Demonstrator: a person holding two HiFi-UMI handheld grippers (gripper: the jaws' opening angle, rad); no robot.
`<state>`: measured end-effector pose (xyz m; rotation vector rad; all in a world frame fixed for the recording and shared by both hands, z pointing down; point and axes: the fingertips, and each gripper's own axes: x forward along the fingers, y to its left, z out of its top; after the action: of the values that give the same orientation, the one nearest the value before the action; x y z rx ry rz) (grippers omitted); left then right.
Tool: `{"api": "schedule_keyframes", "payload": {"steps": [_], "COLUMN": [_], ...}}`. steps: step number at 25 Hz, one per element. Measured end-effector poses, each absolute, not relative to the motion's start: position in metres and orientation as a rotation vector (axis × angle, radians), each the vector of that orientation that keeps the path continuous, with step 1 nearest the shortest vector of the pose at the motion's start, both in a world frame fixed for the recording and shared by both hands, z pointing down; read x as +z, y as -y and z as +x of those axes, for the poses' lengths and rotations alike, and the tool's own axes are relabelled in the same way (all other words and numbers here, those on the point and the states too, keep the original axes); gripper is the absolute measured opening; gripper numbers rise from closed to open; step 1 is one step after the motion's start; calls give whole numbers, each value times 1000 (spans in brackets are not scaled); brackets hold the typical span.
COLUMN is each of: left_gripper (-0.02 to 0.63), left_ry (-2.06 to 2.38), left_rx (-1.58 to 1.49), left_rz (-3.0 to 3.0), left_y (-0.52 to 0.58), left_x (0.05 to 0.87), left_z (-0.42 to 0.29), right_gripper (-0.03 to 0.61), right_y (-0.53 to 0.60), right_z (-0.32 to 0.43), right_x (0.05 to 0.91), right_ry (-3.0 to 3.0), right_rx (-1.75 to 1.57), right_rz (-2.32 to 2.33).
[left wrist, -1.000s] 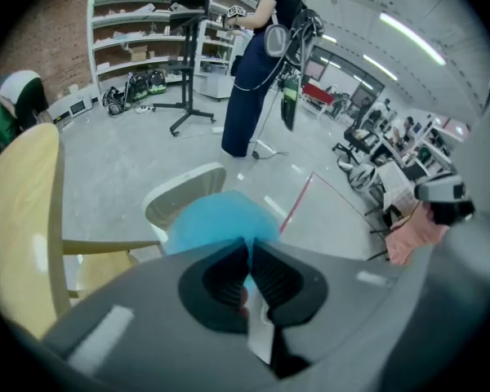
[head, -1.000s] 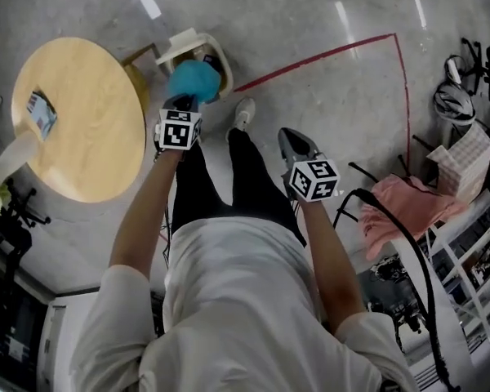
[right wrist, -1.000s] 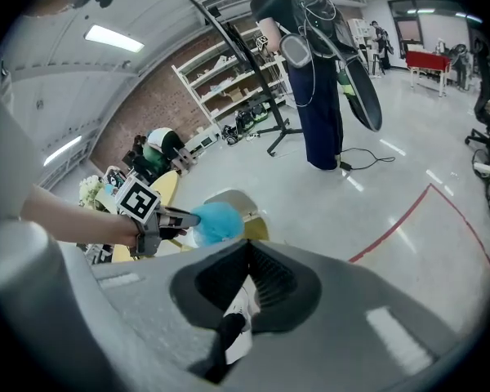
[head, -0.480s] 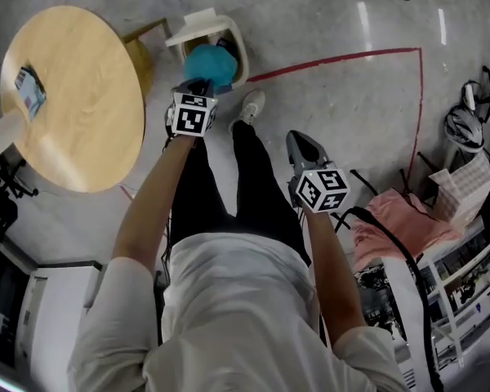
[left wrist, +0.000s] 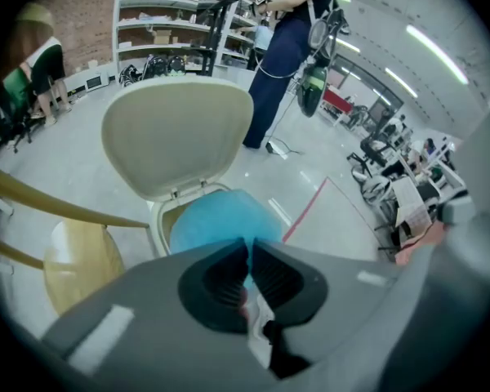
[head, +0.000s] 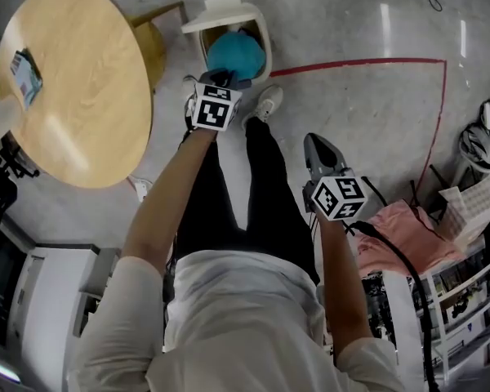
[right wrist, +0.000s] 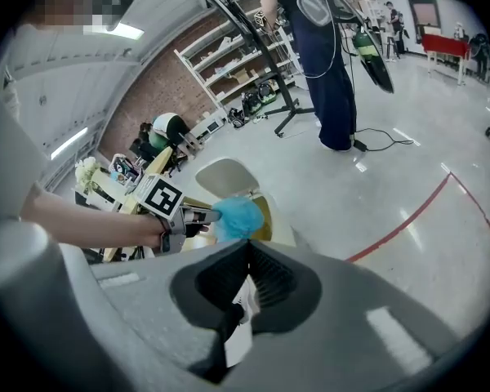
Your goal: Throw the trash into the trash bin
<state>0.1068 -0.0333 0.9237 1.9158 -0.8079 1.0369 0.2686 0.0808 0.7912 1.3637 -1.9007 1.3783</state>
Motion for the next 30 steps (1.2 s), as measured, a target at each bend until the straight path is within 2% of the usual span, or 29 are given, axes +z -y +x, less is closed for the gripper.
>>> {"api": "schedule_keyframes", "payload": {"steps": [11,15,30], "left_gripper": [10,103,87], "left_ry": [817,793,739], "left_rx": [1018,1020,1029], "left_rz": [1925,1908,1943], "left_y": [28,19,5], "left_x": [954,957,892], "left_z": [99,96,98], "right_gripper": [2,2,2], "right_y": [-93,-95,-69], "right_z": [251,242,241], "right_x": [822,825,771], "right_ry": [1898,1907,1961], "right_rx": [1407,1409,1344], "right_rz": [1348,1338,1406]}}
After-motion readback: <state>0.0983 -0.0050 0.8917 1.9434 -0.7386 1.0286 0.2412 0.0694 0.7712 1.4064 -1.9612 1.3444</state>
